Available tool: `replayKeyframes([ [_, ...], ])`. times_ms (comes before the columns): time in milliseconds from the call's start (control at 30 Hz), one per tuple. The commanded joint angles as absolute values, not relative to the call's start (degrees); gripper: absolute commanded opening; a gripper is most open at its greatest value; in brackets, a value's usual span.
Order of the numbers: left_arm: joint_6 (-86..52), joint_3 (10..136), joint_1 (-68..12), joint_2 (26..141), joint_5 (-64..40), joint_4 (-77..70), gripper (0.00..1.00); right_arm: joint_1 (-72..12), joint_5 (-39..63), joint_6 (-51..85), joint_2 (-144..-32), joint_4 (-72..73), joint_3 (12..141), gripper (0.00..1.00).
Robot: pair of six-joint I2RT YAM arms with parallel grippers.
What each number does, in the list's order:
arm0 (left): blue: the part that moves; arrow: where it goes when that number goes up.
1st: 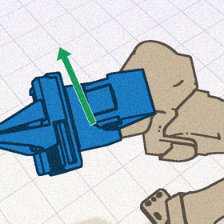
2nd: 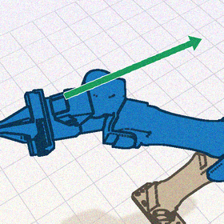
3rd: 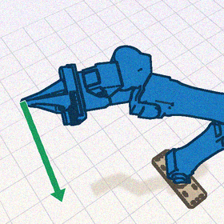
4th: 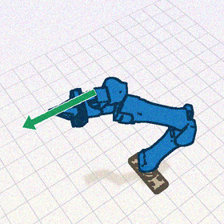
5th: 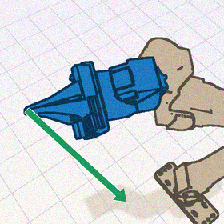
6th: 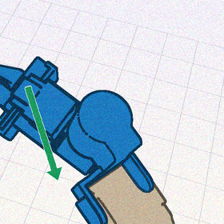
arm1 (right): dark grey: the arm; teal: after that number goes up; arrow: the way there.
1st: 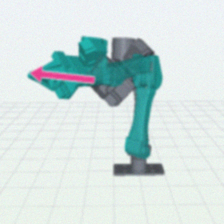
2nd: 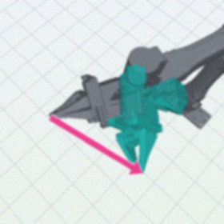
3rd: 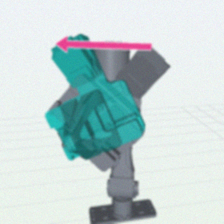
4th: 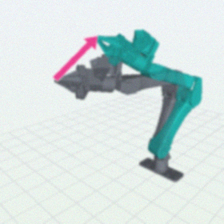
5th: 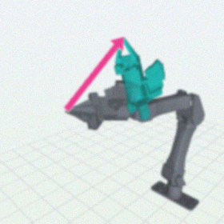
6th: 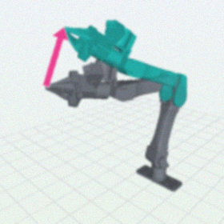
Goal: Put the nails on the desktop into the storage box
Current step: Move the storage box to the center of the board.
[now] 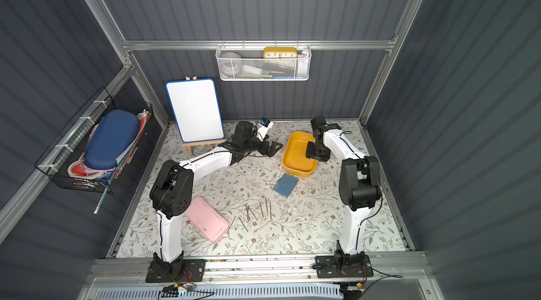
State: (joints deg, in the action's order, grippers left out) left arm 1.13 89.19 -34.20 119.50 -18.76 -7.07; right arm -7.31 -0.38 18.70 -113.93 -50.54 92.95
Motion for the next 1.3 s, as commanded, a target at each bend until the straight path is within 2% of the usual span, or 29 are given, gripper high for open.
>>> replayKeyframes([
  [0, 2.7, 92.3, -34.5, 121.5, -22.8, -5.6, 0.99, -7.0, -1.2, 19.1, -115.4, -51.0, 92.9, 0.5],
  [167, 2.0, 94.6, -34.7, 125.2, -23.9, -5.8, 1.0, -7.0, -0.9, 18.2, -117.2, -47.9, 92.7, 0.44],
  [400, -1.0, 89.9, -33.1, 123.5, -22.0, -7.1, 1.0, -8.0, 0.4, 15.4, -124.8, -49.7, 103.8, 0.14],
  [433, -1.3, 89.1, -32.6, 122.9, -21.4, -7.0, 0.99, -8.5, 0.8, 14.9, -126.0, -50.5, 106.1, 0.12],
  [567, -2.3, 85.1, -30.2, 119.3, -18.7, -6.2, 1.0, -12.1, 0.6, 12.4, -129.3, -53.6, 113.7, 0.12],
  [767, -4.5, 72.0, -26.3, 107.3, -15.0, -6.9, 1.0, -17.5, 3.7, 14.1, -132.0, -54.3, 117.2, 0.1],
  [1067, -8.8, 59.9, -25.9, 90.2, -11.3, -1.6, 0.99, -24.7, 7.0, 18.2, -131.6, -52.9, 112.3, 0.1],
  [1267, -15.0, 52.5, -26.1, 80.9, -9.7, -0.7, 0.99, -27.3, 8.0, 21.2, -126.2, -51.5, 104.9, 0.15],
])
